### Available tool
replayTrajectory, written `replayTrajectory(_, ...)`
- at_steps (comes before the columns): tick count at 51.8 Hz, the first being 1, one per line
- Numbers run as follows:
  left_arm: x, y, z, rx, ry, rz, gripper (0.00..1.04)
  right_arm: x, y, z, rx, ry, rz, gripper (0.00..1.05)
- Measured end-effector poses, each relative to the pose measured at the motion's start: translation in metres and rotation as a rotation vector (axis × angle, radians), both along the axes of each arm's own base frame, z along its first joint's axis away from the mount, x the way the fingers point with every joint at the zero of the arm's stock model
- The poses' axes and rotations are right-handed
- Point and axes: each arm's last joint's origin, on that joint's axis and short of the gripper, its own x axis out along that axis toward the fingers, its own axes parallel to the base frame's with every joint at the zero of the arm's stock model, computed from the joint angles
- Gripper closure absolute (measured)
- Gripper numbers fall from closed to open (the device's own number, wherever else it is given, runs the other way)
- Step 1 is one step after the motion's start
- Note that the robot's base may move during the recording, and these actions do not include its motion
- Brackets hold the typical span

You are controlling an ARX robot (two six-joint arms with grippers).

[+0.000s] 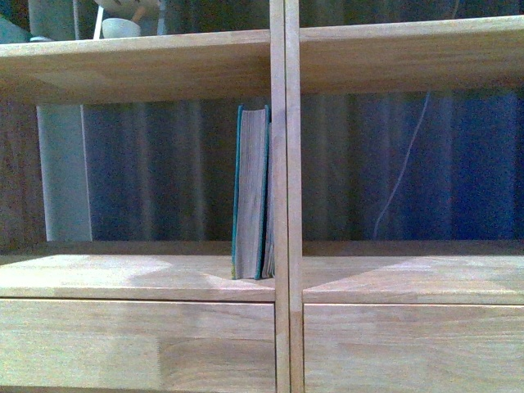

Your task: Organize books on shelf

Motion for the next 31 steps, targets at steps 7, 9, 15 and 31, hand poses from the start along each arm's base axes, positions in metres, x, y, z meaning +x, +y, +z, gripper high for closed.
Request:
replayTrajectory(7, 0.012, -0.019, -0.007, -0.086, 0.057, -0.063, 0.07, -0.001, 0.006, 0.000, 0.002, -0.004, 0.030, 0.97)
replayTrajectory(9, 0.015, -0.025, -0.010, -0.102, 0.072, -0.081, 0.07, -0.002, 0.007, 0.001, 0.005, -0.006, 0.032, 0.97)
replayTrajectory(15, 0.020, -0.039, -0.016, -0.130, 0.099, -0.122, 0.07, -0.004, 0.009, 0.001, 0.013, -0.016, 0.035, 0.97)
replayTrajectory(31, 0.033, -0.068, -0.013, -0.164, 0.117, -0.170, 0.07, -0.005, 0.014, -0.011, 0.054, 0.002, 0.071, 0.97)
